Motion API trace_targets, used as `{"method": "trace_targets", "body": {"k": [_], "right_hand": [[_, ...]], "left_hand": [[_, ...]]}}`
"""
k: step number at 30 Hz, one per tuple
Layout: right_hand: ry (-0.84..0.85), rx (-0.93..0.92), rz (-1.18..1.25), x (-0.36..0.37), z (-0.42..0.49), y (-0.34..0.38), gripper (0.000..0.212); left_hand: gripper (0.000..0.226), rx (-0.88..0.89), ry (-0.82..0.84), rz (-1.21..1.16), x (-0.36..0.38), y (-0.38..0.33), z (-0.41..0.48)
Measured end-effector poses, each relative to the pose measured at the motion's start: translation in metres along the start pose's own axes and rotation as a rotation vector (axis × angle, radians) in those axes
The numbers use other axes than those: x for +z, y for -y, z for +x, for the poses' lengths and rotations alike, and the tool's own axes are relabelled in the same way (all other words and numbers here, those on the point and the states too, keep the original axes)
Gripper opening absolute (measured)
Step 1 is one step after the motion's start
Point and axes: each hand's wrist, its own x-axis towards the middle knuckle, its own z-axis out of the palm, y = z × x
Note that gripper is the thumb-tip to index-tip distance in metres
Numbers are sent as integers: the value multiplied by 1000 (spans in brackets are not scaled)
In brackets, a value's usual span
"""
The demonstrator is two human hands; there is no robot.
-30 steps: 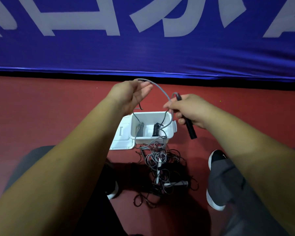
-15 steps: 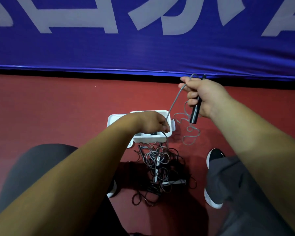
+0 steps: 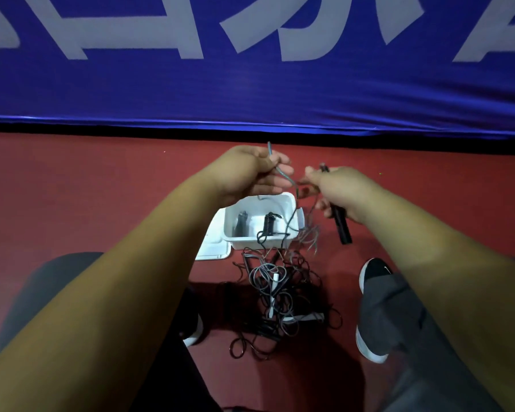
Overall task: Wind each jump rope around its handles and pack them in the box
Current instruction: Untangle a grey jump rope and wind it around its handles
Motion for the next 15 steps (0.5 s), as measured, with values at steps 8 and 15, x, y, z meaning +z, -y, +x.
{"method": "trace_targets", "body": {"k": [8,15], "right_hand": [[359,-66,-137,11,-11,-6,26],[245,-269,149,17,-22,15,27]], "left_hand": [[24,-13,-149,-422,-8,-5,2],[40,3,-158,-452,-18,-4,7]]}}
